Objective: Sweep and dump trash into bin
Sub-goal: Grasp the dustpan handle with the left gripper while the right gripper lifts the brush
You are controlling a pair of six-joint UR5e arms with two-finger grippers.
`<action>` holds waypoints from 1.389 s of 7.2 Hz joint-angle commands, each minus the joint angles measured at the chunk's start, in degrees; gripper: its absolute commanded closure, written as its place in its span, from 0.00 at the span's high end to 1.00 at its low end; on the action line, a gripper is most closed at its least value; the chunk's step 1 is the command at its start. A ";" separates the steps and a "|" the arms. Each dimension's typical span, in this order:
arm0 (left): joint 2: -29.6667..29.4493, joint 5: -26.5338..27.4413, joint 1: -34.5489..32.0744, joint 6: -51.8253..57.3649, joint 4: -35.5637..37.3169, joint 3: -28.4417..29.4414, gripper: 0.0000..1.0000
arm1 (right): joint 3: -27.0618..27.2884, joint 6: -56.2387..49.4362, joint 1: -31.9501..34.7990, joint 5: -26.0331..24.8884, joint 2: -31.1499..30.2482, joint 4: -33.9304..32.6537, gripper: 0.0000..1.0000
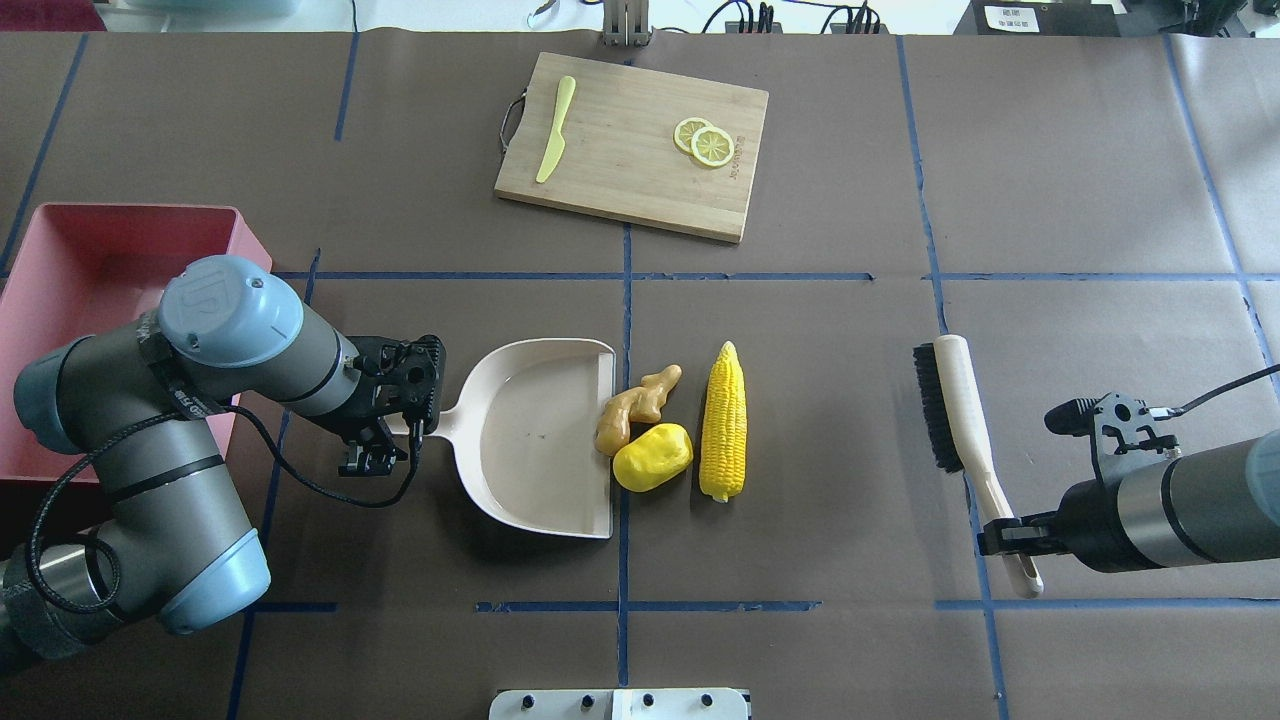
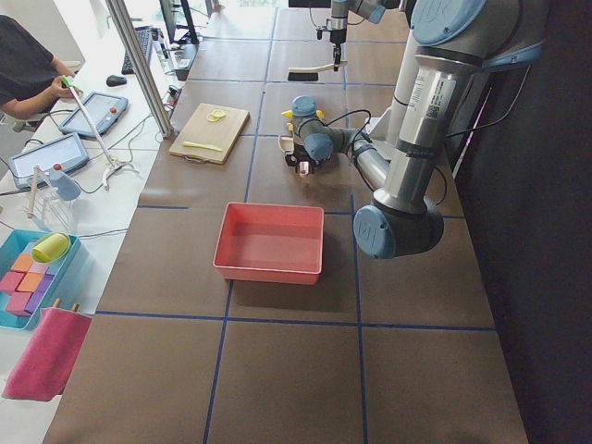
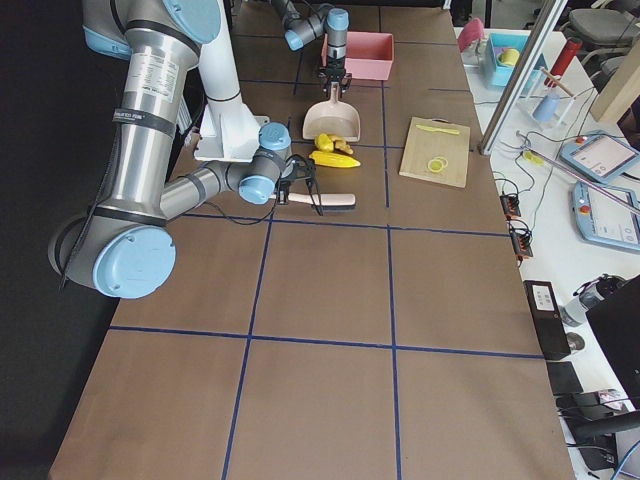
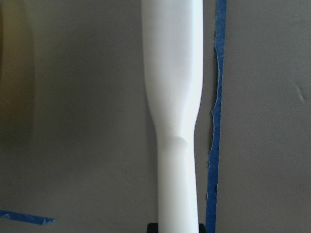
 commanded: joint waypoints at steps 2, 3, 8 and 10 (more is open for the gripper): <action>-0.40 1.17 0.32 0.74 2.00 -0.87 0.27 | -0.02 1.64 -1.28 -1.56 6.54 -7.76 0.02; -0.40 1.17 0.32 0.74 2.00 -0.87 0.22 | -0.02 2.08 -1.72 -1.82 10.50 -12.52 0.02; -3.46 1.44 0.50 0.65 2.09 0.79 0.19 | -0.63 7.61 -5.85 -3.50 20.88 -22.55 0.02; -3.82 3.19 0.50 0.65 2.17 0.97 0.19 | -0.89 7.71 -7.86 -3.06 23.19 -25.57 0.02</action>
